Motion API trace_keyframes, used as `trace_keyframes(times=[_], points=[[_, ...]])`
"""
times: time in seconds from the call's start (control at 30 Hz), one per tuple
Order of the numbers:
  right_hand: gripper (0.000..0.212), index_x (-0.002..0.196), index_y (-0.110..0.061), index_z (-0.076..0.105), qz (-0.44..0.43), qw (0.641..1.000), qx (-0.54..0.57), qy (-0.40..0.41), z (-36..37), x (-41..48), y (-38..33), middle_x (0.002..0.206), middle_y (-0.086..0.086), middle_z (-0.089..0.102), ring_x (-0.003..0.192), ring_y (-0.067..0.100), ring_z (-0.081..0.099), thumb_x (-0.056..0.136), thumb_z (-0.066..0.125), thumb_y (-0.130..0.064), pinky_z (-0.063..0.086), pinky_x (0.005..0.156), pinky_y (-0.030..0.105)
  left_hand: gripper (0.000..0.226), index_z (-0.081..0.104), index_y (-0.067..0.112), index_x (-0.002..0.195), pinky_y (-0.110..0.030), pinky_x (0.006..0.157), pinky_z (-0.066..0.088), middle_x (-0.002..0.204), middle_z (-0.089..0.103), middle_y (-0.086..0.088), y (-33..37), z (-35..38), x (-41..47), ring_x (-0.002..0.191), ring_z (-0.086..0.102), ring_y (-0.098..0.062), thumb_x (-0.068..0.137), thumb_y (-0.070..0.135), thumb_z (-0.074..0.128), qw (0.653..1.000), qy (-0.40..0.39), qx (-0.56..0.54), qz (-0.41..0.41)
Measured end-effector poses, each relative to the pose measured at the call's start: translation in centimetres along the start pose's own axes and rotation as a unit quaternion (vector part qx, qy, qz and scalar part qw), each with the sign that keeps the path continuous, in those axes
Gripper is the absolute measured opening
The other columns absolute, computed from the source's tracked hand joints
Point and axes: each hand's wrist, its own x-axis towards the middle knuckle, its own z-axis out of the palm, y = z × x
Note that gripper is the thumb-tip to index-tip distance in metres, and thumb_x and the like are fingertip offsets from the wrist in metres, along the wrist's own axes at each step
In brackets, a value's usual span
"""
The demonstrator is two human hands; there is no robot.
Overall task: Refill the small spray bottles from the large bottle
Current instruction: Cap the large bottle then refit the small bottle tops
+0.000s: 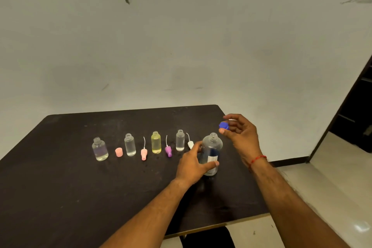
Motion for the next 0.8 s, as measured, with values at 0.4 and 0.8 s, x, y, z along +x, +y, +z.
trace_keyframes(times=[0.4,0.8], points=[[0.028,0.106,-0.021,0.070,-0.029,0.990,-0.118,-0.072,1.0,-0.1,1.7,0.103,-0.004,0.070,0.095,0.009,0.067,0.081,0.076,-0.009,0.055,0.084,0.017,0.079,0.046,0.040,0.138,-0.036,0.102,0.051,0.133,0.062,0.012,0.3,-0.1,-0.1,0.123,0.057,-0.008,0.070,0.057,0.082,1.000,-0.010,0.016,0.000],[0.040,0.092,-0.017,0.064,-0.055,0.872,-0.470,-0.126,1.8,1.5,-0.8,0.087,0.002,0.062,0.077,0.015,0.056,0.077,0.075,-0.052,0.046,0.071,0.023,0.078,0.045,0.041,0.136,-0.040,0.102,0.052,0.132,0.064,0.011,0.5,0.3,-0.2,0.122,0.060,-0.011,0.069,0.065,0.078,0.999,-0.021,0.029,-0.009]])
